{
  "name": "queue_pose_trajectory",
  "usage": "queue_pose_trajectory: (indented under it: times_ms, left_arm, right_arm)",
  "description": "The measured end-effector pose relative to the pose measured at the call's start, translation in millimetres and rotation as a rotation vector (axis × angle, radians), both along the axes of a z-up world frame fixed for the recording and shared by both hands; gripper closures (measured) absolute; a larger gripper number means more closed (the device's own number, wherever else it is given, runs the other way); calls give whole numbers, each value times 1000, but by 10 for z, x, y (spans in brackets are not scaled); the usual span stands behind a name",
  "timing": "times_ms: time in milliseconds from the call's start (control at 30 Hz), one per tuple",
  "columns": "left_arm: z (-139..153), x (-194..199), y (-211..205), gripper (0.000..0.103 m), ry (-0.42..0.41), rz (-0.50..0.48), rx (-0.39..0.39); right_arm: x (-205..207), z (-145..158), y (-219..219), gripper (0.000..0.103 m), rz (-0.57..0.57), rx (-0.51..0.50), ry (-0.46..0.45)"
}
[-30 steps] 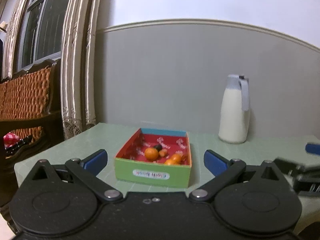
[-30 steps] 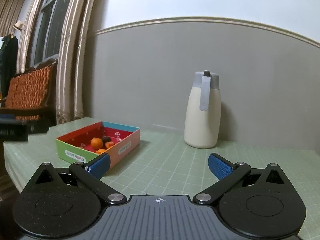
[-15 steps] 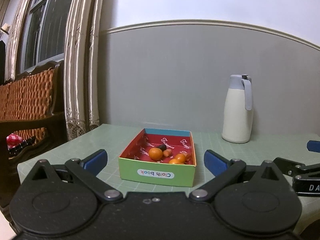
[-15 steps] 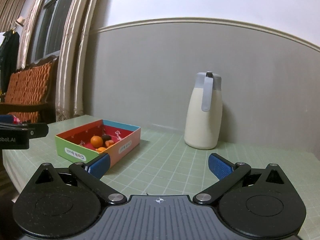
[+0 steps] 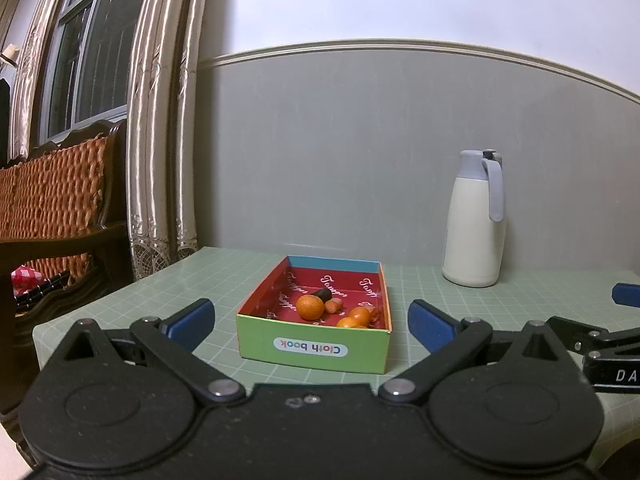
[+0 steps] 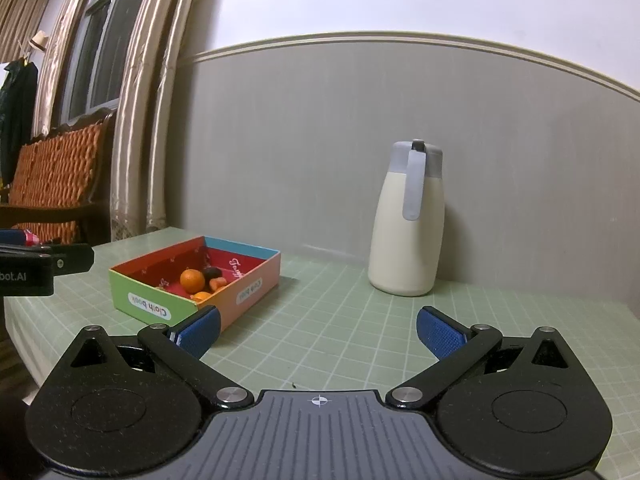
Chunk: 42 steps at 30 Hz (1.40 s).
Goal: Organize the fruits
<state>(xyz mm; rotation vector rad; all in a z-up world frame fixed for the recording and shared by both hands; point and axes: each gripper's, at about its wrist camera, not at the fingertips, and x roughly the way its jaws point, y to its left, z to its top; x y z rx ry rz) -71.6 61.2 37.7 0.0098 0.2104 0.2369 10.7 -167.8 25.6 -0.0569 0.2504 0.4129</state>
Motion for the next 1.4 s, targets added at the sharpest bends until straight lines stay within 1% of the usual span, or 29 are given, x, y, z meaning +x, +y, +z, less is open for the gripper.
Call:
queue_pose_trajectory:
  times_ms: [1400]
  left_arm:
    - [17, 12, -4, 6, 1, -1, 11]
  right_arm:
    - [19, 7, -29, 0, 0, 2, 0]
